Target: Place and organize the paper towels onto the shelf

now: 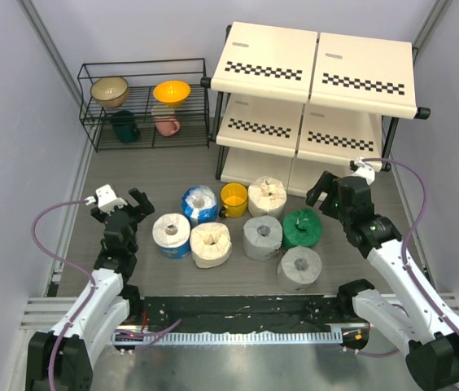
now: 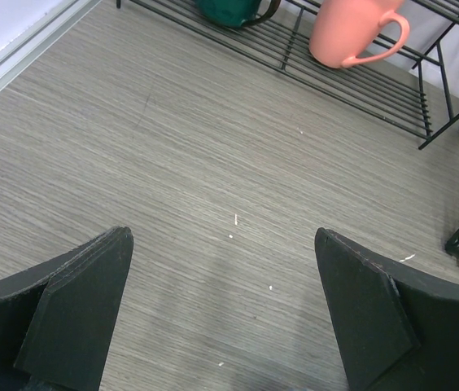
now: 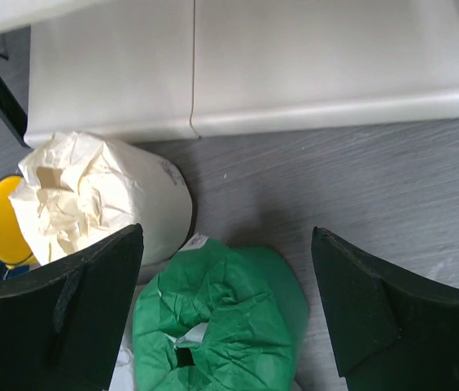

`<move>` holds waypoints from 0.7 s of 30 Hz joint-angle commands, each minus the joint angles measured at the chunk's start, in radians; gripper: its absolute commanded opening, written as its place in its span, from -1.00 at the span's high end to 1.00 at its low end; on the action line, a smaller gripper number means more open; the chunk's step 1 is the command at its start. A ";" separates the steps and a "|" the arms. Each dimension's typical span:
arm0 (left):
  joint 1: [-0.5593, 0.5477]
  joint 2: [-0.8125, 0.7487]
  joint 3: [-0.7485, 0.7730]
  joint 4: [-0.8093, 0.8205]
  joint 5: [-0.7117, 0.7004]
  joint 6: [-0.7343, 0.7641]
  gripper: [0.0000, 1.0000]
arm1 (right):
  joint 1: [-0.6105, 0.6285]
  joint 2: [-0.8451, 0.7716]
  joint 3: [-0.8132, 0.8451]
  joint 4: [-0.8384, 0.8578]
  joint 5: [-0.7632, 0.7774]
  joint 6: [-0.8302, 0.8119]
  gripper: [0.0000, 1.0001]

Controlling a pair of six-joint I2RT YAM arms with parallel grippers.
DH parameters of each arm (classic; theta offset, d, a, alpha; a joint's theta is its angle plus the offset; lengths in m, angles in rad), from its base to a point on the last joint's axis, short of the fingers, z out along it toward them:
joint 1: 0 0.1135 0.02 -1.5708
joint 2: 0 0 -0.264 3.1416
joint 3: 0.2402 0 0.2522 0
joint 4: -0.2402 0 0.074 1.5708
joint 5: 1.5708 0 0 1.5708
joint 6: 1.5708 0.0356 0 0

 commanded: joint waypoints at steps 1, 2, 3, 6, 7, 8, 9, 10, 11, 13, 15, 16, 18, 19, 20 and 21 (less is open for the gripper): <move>0.004 0.009 0.024 0.035 -0.018 0.006 -0.99 | 0.041 0.023 0.046 -0.105 -0.051 0.044 -0.79; 0.003 0.012 0.024 0.035 -0.018 0.006 -0.99 | 0.049 0.020 0.043 -0.111 -0.052 0.047 -0.79; 0.003 0.012 0.024 0.038 -0.018 0.006 -0.99 | 0.058 0.014 0.040 -0.117 -0.050 0.052 -0.79; 0.004 0.014 0.025 0.038 -0.018 0.005 -0.99 | 0.076 0.003 0.036 -0.137 -0.050 0.058 -0.79; 0.004 0.015 0.025 0.038 -0.018 0.005 -0.99 | 0.080 0.008 0.037 -0.145 -0.048 0.058 -0.79; 0.004 0.017 0.025 0.038 -0.017 0.006 -0.99 | 0.086 0.011 0.039 -0.151 -0.050 0.058 -0.79; 0.004 0.017 0.025 0.038 -0.018 0.006 -0.99 | 0.090 0.014 0.040 -0.166 -0.050 0.056 -0.78; 0.003 0.017 0.024 0.038 -0.017 0.006 -0.99 | 0.093 0.016 0.040 -0.171 -0.051 0.058 -0.78; 0.003 0.017 0.025 0.038 -0.017 0.005 -1.00 | 0.099 0.013 0.037 -0.174 -0.055 0.058 -0.78; 0.003 0.017 0.025 0.040 -0.011 0.009 -0.99 | 0.106 0.003 0.036 -0.182 -0.059 0.063 -0.78; 0.003 0.015 0.024 0.046 0.002 0.014 -0.99 | 0.112 -0.012 0.033 -0.188 -0.071 0.067 -0.79; 0.004 0.014 0.022 0.047 0.005 0.016 -0.99 | 0.113 -0.013 0.031 -0.191 -0.073 0.070 -0.78; 0.004 0.012 0.021 0.049 0.008 0.016 -0.99 | 0.118 -0.017 0.036 -0.206 -0.076 0.067 -0.76; 0.003 0.011 0.021 0.049 0.008 0.016 -0.99 | 0.119 -0.020 0.036 -0.215 -0.075 0.066 -0.76; 0.003 0.011 0.021 0.049 0.006 0.017 -0.99 | 0.119 -0.021 0.037 -0.226 -0.076 0.067 -0.75; 0.003 0.011 0.019 0.049 0.006 0.016 -0.99 | 0.124 -0.027 0.037 -0.232 -0.076 0.067 -0.75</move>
